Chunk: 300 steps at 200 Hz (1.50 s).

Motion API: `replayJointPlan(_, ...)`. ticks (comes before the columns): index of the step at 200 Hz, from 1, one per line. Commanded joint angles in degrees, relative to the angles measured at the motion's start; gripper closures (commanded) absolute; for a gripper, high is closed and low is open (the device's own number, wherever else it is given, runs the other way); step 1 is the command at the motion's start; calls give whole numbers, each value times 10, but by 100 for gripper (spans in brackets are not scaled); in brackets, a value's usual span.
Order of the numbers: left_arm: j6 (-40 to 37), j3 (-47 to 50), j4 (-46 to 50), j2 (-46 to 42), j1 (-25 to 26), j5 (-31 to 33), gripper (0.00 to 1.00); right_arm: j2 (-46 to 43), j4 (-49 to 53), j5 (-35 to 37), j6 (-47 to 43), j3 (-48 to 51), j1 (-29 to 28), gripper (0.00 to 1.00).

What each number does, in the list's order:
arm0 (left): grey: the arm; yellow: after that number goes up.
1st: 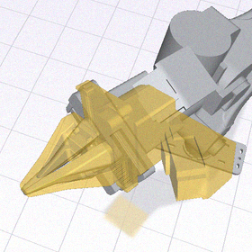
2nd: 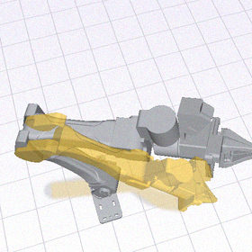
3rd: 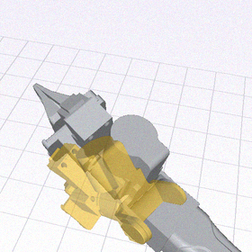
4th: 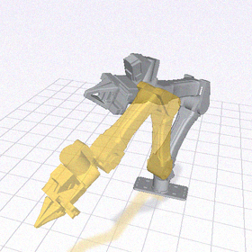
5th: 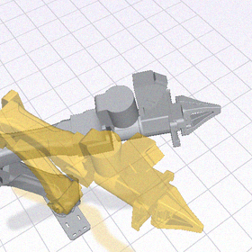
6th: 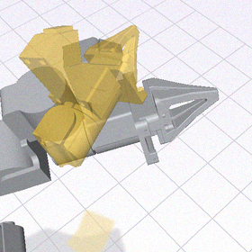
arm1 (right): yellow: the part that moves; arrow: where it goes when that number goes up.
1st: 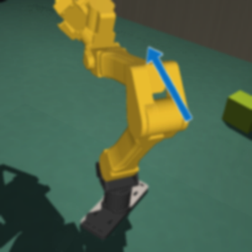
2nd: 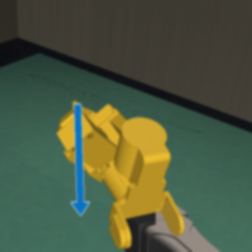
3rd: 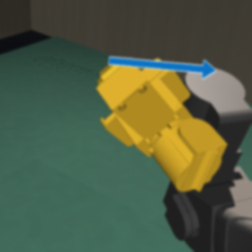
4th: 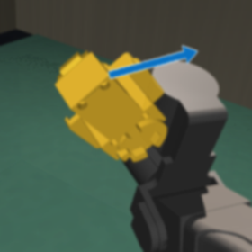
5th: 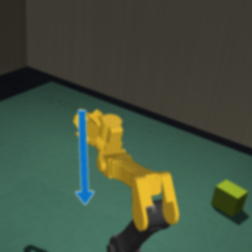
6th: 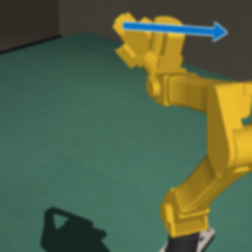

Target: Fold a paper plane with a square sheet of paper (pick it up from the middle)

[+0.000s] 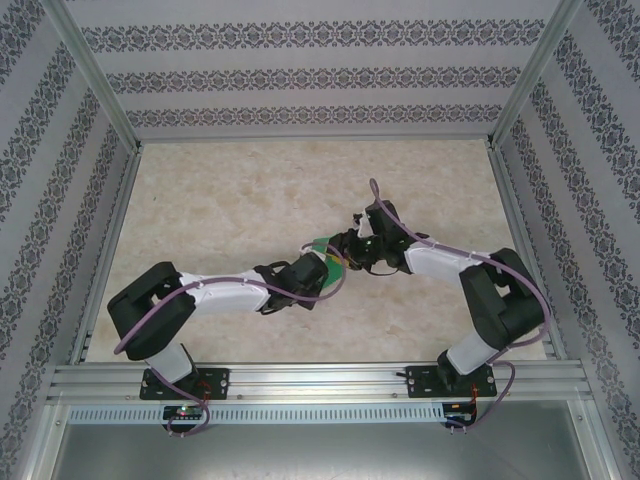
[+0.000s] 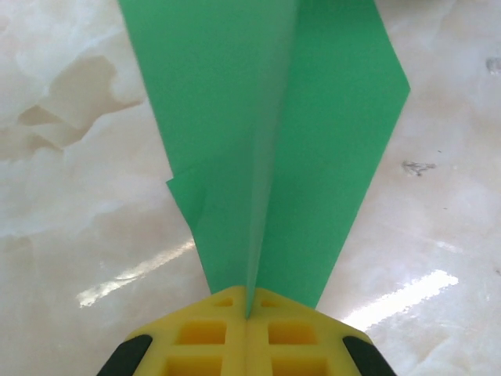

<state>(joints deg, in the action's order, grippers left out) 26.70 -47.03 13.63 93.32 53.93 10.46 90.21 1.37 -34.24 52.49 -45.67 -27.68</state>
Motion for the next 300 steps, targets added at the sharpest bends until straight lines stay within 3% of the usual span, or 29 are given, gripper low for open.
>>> replayJointPlan(1, 16, 27, -70, -26, -30, -81, 100, -48, 21, 10, -29, 6, 13, 60)
replayJointPlan(48, 31, 54, -109, -29, -63, -145, 100, -76, 25, -4, -41, 15, 22, 58)
replayJointPlan(138, 65, 87, -161, -15, -132, -253, 100, 31, -36, -23, -23, -30, -48, 82)
replayJointPlan(255, 74, 82, -169, 21, -170, -329, 100, 133, -74, -14, -10, -67, -48, 83)
replayJointPlan(300, 56, 73, -148, 20, -175, -327, 89, 144, -67, -3, -11, -73, -42, 84)
